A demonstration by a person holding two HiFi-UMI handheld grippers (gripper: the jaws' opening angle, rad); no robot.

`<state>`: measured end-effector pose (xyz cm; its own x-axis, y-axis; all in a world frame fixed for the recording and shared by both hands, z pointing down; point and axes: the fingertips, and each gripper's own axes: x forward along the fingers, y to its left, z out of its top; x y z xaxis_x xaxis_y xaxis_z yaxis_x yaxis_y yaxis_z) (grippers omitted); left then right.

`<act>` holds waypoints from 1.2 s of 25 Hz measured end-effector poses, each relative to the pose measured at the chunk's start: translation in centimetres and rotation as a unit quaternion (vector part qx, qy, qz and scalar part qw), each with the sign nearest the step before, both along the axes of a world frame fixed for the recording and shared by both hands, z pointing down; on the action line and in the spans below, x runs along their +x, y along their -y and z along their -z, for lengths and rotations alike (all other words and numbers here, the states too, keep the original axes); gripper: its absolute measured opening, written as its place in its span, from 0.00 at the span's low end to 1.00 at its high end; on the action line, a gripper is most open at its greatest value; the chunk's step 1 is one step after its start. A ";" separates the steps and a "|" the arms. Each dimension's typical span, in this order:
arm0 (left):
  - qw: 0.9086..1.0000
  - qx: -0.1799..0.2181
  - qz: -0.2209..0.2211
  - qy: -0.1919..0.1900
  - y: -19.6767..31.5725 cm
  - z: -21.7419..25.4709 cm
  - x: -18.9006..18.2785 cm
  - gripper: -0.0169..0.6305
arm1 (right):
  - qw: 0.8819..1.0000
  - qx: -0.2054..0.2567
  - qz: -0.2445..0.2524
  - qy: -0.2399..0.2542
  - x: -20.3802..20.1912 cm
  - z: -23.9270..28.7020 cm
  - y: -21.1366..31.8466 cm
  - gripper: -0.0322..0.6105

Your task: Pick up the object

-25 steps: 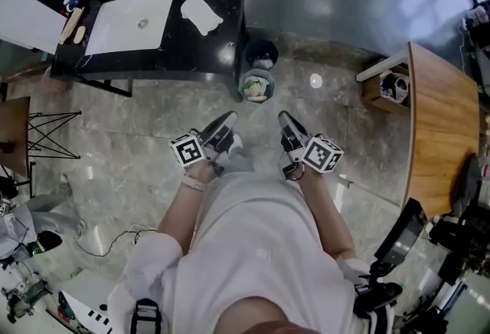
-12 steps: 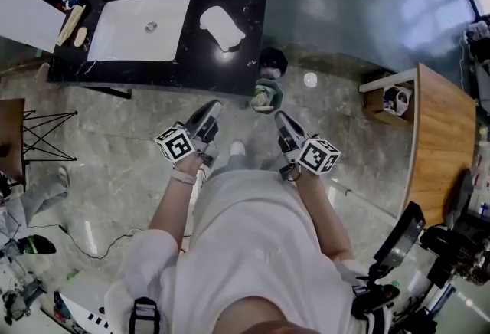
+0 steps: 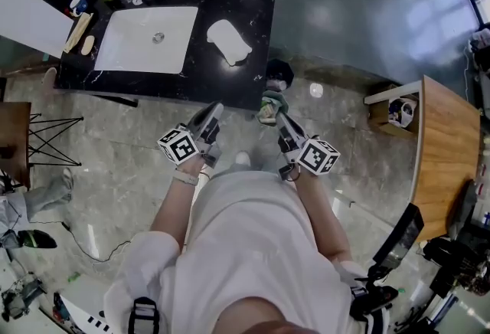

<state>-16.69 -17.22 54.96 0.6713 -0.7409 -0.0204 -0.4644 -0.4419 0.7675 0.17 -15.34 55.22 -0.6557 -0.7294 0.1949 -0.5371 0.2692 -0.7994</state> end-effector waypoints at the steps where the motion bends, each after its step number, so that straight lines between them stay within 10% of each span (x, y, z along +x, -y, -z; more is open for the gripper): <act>1: 1.000 0.007 -0.001 0.014 0.7 0.2 -0.2 0.05 | 1.000 0.002 0.001 0.002 -0.1 0.2 0.2 0.08; 13: 0.948 0.096 -0.033 0.301 15.1 0.4 -2.3 0.32 | 1.000 0.010 0.022 -0.020 -2.5 0.6 2.8 0.08; 30: 0.907 0.083 -0.079 0.404 26.7 -3.3 -1.7 0.42 | 0.999 -0.019 -0.002 -0.041 -0.9 -1.0 4.5 0.08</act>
<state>-18.37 -43.91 58.28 0.6143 -0.6659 0.4234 -0.7666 -0.6307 0.1203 -0.78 -19.88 56.25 -0.6332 -0.7235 0.2750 -0.6019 0.2369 -0.7626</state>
